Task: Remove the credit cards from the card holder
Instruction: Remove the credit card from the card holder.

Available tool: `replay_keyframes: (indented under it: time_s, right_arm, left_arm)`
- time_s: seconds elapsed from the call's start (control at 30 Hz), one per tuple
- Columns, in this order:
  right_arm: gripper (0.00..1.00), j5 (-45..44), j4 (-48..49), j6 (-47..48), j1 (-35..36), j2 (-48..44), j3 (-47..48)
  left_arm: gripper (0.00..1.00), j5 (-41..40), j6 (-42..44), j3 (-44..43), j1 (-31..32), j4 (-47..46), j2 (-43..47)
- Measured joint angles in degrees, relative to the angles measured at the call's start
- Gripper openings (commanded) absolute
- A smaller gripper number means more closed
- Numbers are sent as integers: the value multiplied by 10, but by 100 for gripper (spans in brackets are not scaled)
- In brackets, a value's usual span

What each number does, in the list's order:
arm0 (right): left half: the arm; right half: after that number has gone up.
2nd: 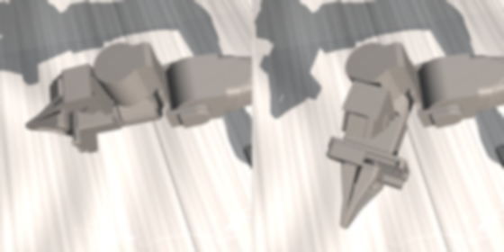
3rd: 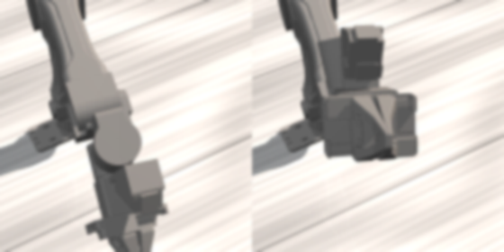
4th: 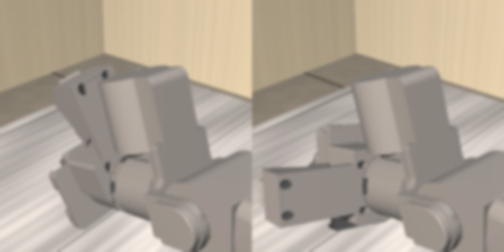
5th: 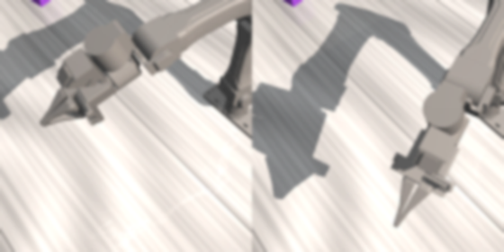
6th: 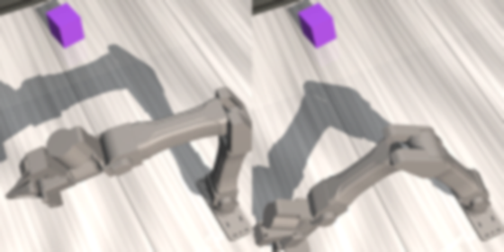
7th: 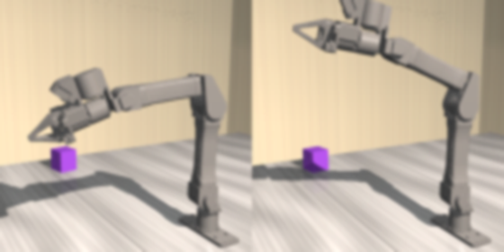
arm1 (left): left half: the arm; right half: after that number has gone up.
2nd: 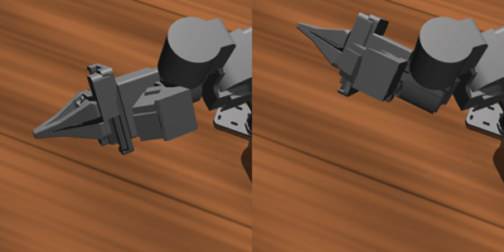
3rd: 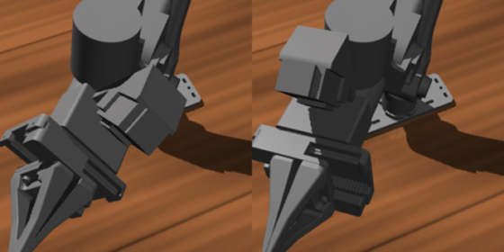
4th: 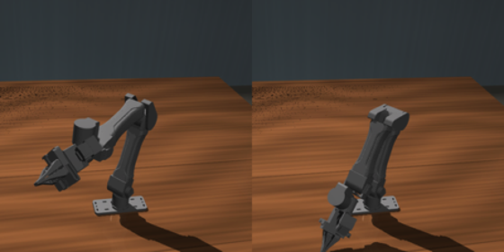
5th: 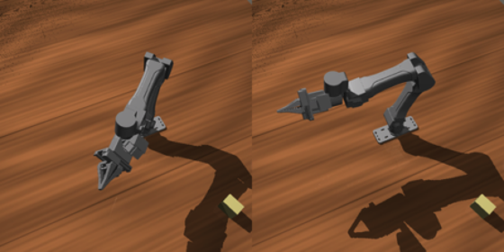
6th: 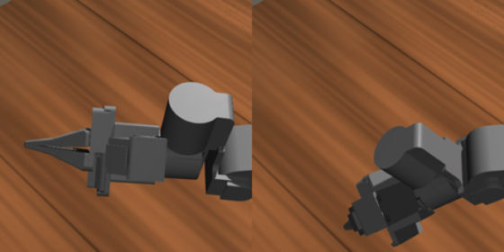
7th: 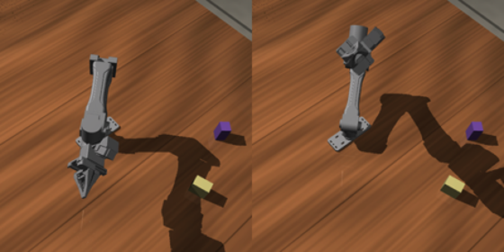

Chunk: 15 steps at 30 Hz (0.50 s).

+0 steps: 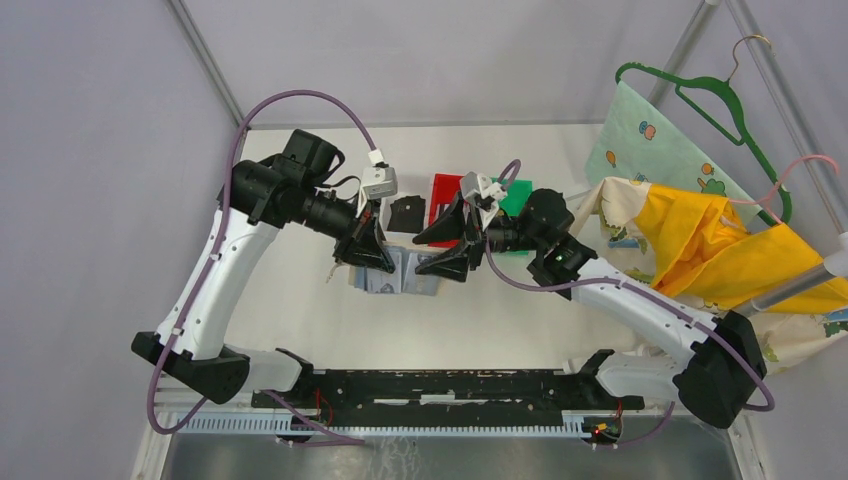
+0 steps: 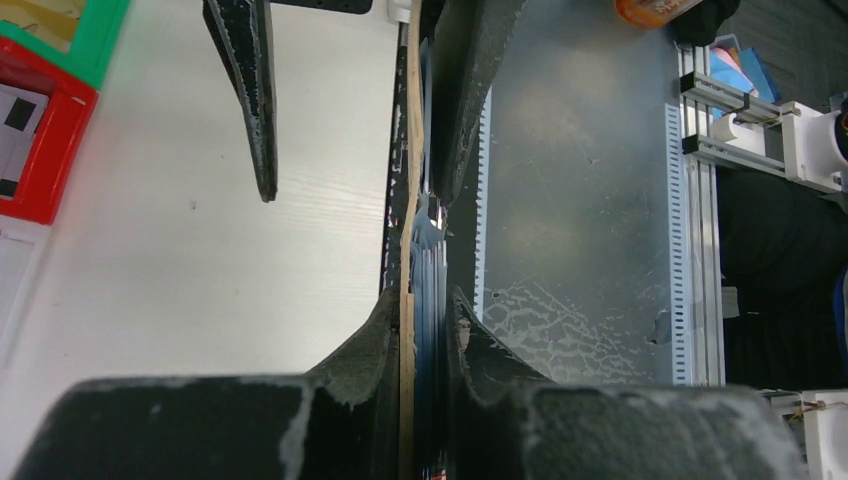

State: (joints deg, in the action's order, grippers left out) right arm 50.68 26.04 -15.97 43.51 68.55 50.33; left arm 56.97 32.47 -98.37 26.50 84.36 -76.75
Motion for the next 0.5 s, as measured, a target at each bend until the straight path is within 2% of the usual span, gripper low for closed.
replay_keyframes:
  time_s: [0.1, 0.23, 0.27, 0.4, 0.5]
  right_arm:
    - [26, 27, 37, -52, -8, 20, 10]
    - [2, 60, 103, -148, -8, 56, 12]
    - [0, 65, 119, -172, -8, 61, 11]
    - [0, 73, 178, -240, -8, 64, -6]
    - [0, 67, 219, -281, -8, 64, -17]
  left_arm:
    - [19, 4, 0, 1, 0, 0, 0]
    - [33, 3, 0, 1, 0, 0, 0]
    - [39, 3, 0, 1, 0, 0, 0]
    - [48, 2, -1, 1, 0, -5, 0]
    - [50, -13, -19, 16, 0, -31, 6]
